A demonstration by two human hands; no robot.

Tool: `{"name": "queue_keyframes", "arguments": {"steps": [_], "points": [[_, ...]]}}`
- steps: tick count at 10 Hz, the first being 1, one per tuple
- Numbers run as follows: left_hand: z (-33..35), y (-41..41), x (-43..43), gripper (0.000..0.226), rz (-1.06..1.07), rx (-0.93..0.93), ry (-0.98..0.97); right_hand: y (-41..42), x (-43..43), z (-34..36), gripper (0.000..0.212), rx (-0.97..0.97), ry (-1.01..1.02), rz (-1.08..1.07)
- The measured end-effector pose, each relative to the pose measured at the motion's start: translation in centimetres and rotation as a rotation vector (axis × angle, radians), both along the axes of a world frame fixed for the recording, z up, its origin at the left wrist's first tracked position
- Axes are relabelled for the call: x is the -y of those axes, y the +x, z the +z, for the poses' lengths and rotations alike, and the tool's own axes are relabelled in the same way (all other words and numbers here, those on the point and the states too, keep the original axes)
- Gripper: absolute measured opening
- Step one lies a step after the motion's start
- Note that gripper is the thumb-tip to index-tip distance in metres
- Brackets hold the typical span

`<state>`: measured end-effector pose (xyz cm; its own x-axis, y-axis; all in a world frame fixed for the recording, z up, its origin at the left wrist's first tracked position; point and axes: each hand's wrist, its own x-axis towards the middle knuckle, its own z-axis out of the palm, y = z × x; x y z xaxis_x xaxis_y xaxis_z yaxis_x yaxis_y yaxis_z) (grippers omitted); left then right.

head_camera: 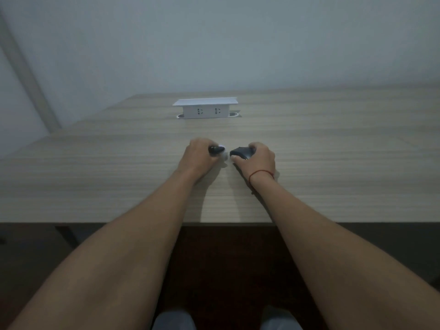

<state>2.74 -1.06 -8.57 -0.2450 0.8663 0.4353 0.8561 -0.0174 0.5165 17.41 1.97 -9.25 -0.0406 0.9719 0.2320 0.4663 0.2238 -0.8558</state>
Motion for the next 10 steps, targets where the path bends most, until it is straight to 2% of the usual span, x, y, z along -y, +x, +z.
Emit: {"name": "queue_keyframes", "arguments": {"steps": [1, 2, 3, 4, 6, 7, 9, 10], "points": [[0.0, 0.3, 1.5, 0.035, -0.064, -0.098, -0.09, 0.3, 0.7, 0.5, 0.046, 0.007, -0.004, 0.024], [-0.3, 0.6, 2.3, 0.057, -0.082, -0.052, -0.134, 0.6, 0.9, 0.6, 0.042, 0.036, -0.009, 0.04], [-1.1, 0.3, 2.1, 0.062, -0.045, -0.045, -0.108, 0.6, 0.8, 0.5, 0.038, 0.06, 0.001, 0.029], [-1.2, 0.1, 1.5, 0.05, -0.014, -0.097, -0.095, 0.2, 0.1, 0.2, 0.036, 0.075, -0.002, 0.0], [-0.9, -0.2, 1.4, 0.053, 0.011, -0.035, -0.103, 0.3, -1.9, -0.1, 0.038, 0.147, -0.024, -0.13], [-0.9, -0.2, 1.0, 0.045, 0.013, 0.02, -0.096, 0.2, -2.4, -0.1, 0.042, 0.158, -0.026, -0.175], [-1.1, -0.3, 0.9, 0.038, -0.004, 0.021, -0.073, 0.4, -2.2, 0.0, 0.041, 0.14, -0.015, -0.147], [-0.7, 0.2, 1.5, 0.042, 0.007, 0.05, -0.05, 0.7, -1.9, 0.0, 0.046, 0.058, -0.031, -0.088]]}}
